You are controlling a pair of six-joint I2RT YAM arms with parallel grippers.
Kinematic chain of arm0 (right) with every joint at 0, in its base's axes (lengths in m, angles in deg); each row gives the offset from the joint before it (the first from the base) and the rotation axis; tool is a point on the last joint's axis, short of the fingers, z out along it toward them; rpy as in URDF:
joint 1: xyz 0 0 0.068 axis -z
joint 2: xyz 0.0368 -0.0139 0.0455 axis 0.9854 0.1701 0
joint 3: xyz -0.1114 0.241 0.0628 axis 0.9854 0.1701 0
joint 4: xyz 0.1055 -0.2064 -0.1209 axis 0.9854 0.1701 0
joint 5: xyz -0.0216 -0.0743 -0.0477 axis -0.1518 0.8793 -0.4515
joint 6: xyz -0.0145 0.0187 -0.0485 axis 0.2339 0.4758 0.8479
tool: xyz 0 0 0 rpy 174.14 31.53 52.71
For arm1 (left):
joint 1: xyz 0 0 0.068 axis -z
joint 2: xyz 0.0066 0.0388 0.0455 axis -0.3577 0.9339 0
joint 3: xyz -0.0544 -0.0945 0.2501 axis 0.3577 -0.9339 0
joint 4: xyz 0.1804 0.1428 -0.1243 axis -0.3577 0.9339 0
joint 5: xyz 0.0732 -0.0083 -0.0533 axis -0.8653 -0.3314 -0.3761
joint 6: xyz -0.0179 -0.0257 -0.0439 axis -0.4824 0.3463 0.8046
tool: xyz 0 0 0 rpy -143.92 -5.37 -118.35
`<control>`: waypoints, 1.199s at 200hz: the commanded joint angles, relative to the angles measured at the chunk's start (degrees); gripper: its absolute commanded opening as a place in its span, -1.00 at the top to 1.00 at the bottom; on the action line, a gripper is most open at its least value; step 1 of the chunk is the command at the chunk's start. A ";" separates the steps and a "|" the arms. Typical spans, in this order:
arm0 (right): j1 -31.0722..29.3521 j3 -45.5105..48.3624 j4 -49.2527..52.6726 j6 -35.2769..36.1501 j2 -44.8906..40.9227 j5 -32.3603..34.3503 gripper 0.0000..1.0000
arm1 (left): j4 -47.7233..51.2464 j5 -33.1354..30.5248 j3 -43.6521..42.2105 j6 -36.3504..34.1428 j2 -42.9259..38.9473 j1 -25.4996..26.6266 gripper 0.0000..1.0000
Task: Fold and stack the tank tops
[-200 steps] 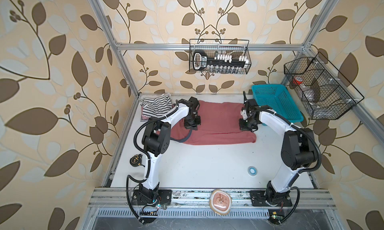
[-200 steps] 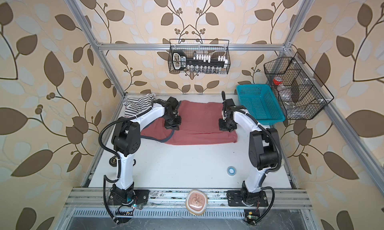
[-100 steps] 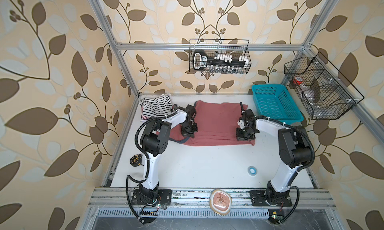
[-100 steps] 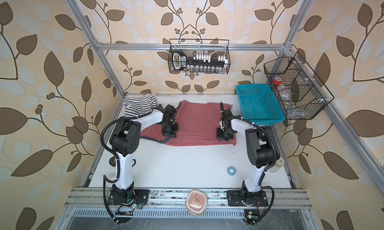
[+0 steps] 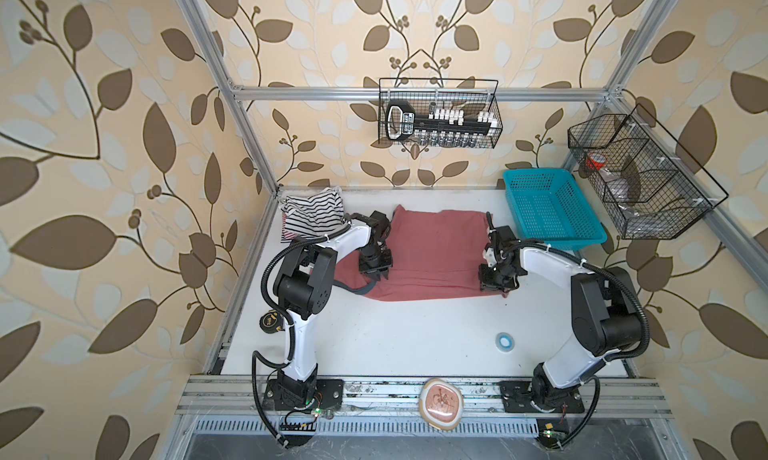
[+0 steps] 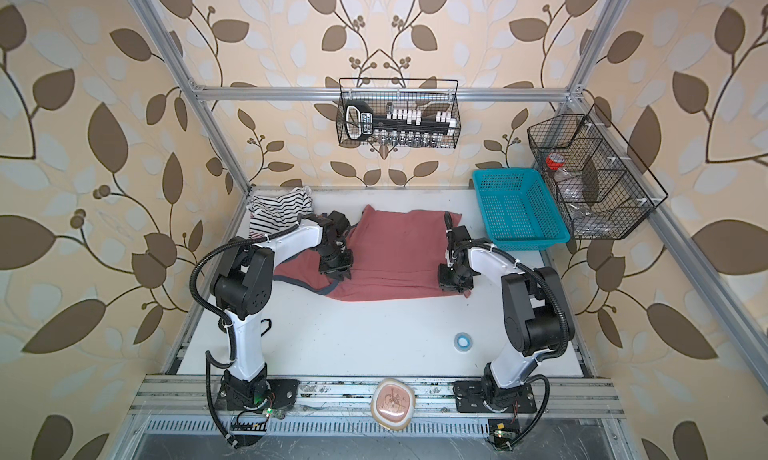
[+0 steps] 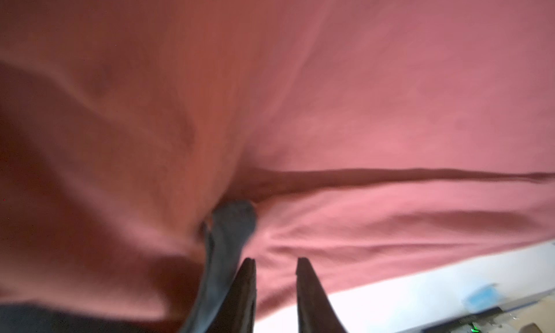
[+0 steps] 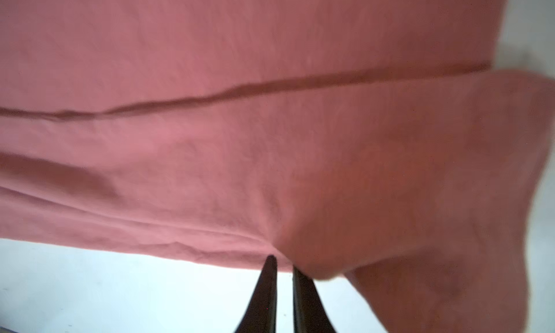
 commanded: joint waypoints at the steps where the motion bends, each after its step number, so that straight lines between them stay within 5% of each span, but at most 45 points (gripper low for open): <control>1: 1.08 -8.01 0.71 0.35 -2.48 -0.02 0.65 | 5.21 -1.73 12.79 -1.32 -3.88 -0.13 0.36; 45: 4.85 -22.56 0.54 0.96 4.58 3.42 0.36 | 8.53 -5.32 34.98 -3.96 5.68 -3.42 0.19; 79: 6.61 -29.67 -2.74 -1.13 13.47 4.79 0.26 | 5.83 0.49 45.72 -3.24 17.32 -8.74 0.26; 162: 8.93 -37.28 -9.61 -8.21 25.70 7.10 0.15 | -16.32 10.04 47.73 5.04 29.24 -12.96 0.24; 240: 10.31 -46.00 -7.66 -12.28 32.94 7.88 0.04 | -26.10 14.42 52.03 12.59 38.61 -12.99 0.23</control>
